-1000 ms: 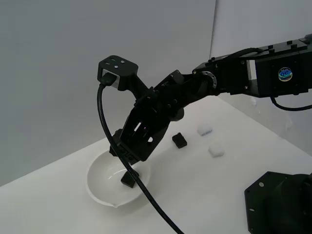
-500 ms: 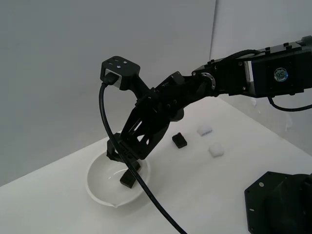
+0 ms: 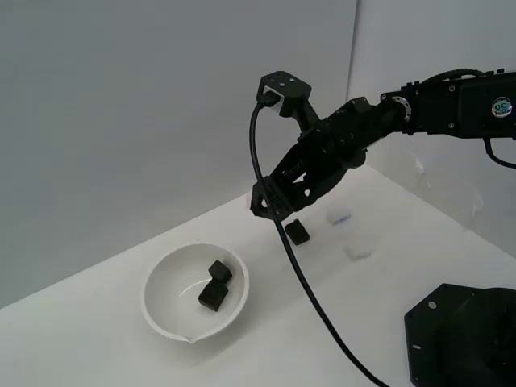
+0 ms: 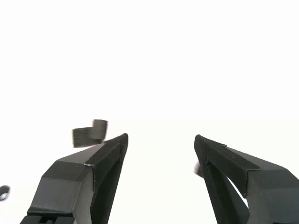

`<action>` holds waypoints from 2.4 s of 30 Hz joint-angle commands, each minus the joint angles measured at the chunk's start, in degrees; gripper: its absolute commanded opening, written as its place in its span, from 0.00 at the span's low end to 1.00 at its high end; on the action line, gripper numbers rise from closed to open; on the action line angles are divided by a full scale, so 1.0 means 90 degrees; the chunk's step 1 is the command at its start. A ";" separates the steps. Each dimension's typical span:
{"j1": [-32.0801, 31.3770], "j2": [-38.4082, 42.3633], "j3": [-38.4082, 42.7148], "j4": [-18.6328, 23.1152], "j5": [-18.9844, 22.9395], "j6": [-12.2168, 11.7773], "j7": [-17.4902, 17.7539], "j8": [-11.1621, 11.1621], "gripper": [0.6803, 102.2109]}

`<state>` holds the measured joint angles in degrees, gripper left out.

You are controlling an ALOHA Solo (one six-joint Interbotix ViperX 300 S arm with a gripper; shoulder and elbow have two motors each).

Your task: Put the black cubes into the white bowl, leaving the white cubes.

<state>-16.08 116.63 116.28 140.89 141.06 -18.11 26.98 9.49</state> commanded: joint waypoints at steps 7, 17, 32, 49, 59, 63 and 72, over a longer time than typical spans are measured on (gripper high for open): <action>0.0674 0.0244 0.0273 0.0371 0.0342 0.0146 0.0020 0.0049 0.78; 0.0811 -0.0215 -0.0195 0.0508 0.0479 0.0146 -0.0078 0.0059 0.78; 0.0596 -0.1113 -0.1084 0.0234 0.0215 0.0127 -0.0264 0.0156 0.78; 0.0742 -0.1729 -0.1699 0.0234 0.0205 0.0146 -0.0527 0.0352 0.98; 0.0752 -0.2109 -0.2090 0.0225 0.0195 0.0146 -0.0576 0.0410 0.98; 0.0752 -0.2109 -0.2080 0.0225 0.0195 0.0146 -0.0605 0.0400 0.96; 0.0752 -0.2227 -0.2207 0.0273 0.0254 0.0146 -0.0586 0.0410 0.42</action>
<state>-8.61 96.24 95.80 143.17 143.26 -15.82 20.74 13.01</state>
